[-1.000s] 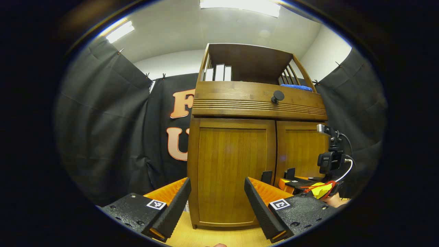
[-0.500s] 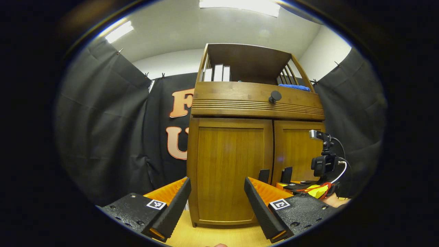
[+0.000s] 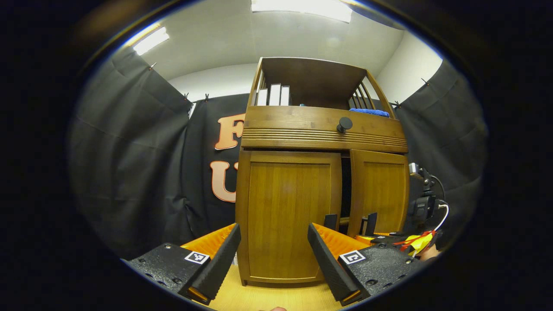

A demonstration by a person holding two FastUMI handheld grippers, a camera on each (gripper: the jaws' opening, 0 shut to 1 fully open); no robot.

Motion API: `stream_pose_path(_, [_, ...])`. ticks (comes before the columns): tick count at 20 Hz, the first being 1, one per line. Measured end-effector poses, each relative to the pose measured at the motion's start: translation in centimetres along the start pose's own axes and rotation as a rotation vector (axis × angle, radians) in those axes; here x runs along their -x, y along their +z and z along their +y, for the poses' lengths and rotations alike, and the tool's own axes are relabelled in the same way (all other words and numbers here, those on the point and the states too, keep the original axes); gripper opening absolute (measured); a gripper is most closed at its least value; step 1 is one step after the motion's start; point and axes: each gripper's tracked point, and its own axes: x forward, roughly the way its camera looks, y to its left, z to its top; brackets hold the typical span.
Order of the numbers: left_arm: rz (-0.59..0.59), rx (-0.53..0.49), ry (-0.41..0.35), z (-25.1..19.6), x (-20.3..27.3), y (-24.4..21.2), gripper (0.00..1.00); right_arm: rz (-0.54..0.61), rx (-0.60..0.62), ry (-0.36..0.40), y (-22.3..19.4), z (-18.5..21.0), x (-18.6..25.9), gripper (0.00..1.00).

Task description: Open the right door of the double-door shoe cabinet with the right hand, and open the left door with the left hand.

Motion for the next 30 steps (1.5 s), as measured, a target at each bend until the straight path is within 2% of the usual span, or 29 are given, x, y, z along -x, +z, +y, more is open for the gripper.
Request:
stream_pose_path(1, [0.002,-0.001,-0.002,-0.1,0.1,-0.1,0.92,0.004,-0.002,0.007,0.0,0.0,0.3,0.39])
stream_pose_path(2, [0.004,0.000,-0.004,-0.2,-0.1,-0.2,0.94,0.007,0.001,0.014,0.1,-0.1,0.6,0.44])
stream_pose_path(3, [0.005,0.002,-0.007,-0.5,-0.2,-0.3,0.92,0.010,0.007,0.020,0.1,-0.1,0.7,0.44])
stream_pose_path(4, [0.006,0.005,-0.009,-0.7,-0.2,-0.4,0.94,0.009,0.012,0.026,0.4,-0.2,1.2,0.40])
stream_pose_path(7, [0.011,0.009,-0.020,-1.2,-0.3,-0.7,0.92,0.004,0.002,0.049,1.2,0.0,2.9,0.40])
stream_pose_path(8, [0.012,0.006,-0.024,-1.4,-0.5,-0.8,0.94,0.002,-0.003,0.055,1.3,-0.1,3.4,0.42])
stream_pose_path(9, [0.014,0.003,-0.028,-1.6,-0.6,-0.9,0.92,0.003,-0.005,0.057,1.3,-0.2,3.8,0.44])
stream_pose_path(15, [0.024,0.011,-0.063,-3.2,-1.7,-1.4,0.92,-0.007,0.011,0.055,1.1,-1.8,6.8,0.44])
stream_pose_path(17, [0.025,0.013,-0.081,-4.0,-2.0,-1.5,0.92,-0.013,0.011,0.043,1.2,-2.4,8.2,0.44])
stream_pose_path(18, [0.021,0.013,-0.087,-4.3,-1.9,-1.4,0.95,-0.019,0.013,0.035,1.2,-2.7,8.6,0.44])
stream_pose_path(21, [0.023,0.015,-0.103,-5.0,-2.0,-1.6,0.92,-0.021,0.001,0.012,1.4,-3.8,9.4,0.35])
stream_pose_path(22, [0.027,0.017,-0.108,-5.4,-2.1,-1.7,0.92,-0.022,-0.003,0.004,1.4,-3.8,9.6,0.39])
stream_pose_path(25, [0.032,0.026,-0.122,-6.1,-2.2,-1.8,0.92,-0.020,-0.012,-0.025,1.4,-4.8,10.8,0.39])
stream_pose_path(30, [0.023,0.029,-0.143,-7.2,-2.0,-1.8,0.92,-0.026,-0.001,-0.089,1.8,-6.9,12.3,0.34])
